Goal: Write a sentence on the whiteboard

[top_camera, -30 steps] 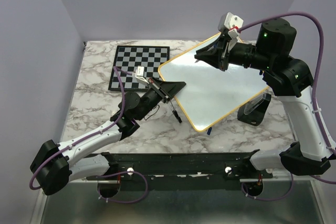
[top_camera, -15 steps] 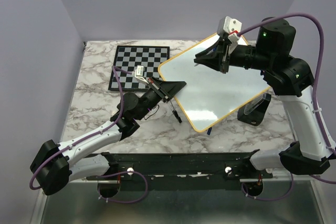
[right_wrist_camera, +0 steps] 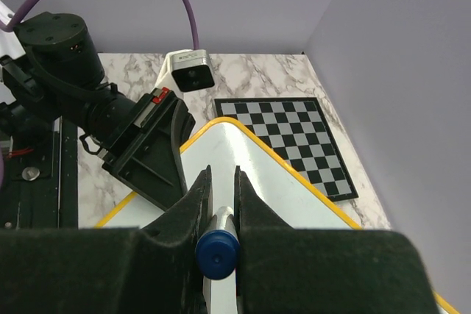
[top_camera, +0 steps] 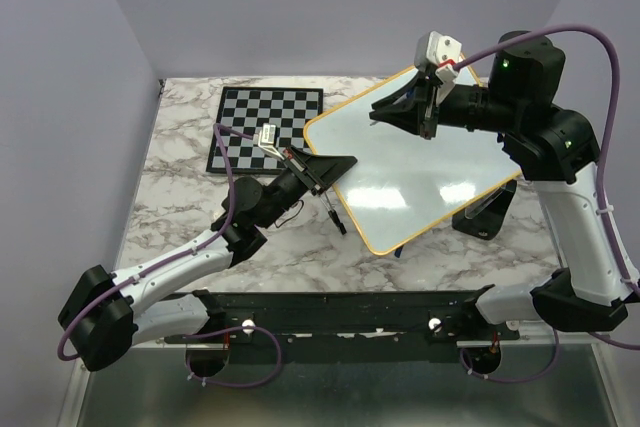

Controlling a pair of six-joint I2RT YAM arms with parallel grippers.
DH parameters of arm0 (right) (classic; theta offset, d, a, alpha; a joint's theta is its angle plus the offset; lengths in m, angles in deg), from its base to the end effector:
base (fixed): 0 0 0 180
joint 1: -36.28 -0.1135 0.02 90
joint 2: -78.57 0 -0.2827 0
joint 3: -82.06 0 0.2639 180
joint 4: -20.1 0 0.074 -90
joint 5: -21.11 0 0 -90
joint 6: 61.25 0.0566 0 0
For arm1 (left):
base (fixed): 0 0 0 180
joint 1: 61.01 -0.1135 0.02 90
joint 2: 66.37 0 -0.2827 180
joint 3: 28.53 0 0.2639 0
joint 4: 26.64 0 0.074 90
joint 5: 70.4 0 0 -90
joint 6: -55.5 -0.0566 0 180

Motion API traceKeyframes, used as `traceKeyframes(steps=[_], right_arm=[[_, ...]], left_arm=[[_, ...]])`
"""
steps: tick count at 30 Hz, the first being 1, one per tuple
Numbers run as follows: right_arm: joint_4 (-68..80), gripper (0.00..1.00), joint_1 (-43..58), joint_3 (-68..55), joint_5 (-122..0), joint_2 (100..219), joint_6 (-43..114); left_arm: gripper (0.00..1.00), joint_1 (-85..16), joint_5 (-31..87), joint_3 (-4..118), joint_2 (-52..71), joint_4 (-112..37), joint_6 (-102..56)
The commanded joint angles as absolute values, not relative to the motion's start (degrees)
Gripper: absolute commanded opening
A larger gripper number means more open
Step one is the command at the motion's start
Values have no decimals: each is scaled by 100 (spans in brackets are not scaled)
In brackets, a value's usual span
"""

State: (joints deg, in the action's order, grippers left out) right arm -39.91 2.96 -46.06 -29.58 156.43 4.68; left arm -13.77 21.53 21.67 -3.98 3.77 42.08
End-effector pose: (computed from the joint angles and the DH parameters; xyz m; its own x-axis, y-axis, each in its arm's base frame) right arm 0.1853 0.1647 0.5729 0.2569 -0.2087 -0.9436 -0.9221 0.2392 -0.3040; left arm 0.1826 -0.2002 0.3491 -0.6856 -0.6904 -0.2307 0.3818 -0.0713 -0.9215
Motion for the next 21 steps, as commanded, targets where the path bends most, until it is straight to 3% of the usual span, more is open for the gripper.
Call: traceKeyframes(steps=[1, 21], right_arm=[[-4190, 1, 350, -4938, -2890, 15705, 388], [-4252, 1, 332, -4841, -2187, 16074, 291]], left_arm=[[0, -1408, 2241, 2319, -511, 1770, 4408], [0, -1461, 2390, 2249, -362, 2104, 4443]])
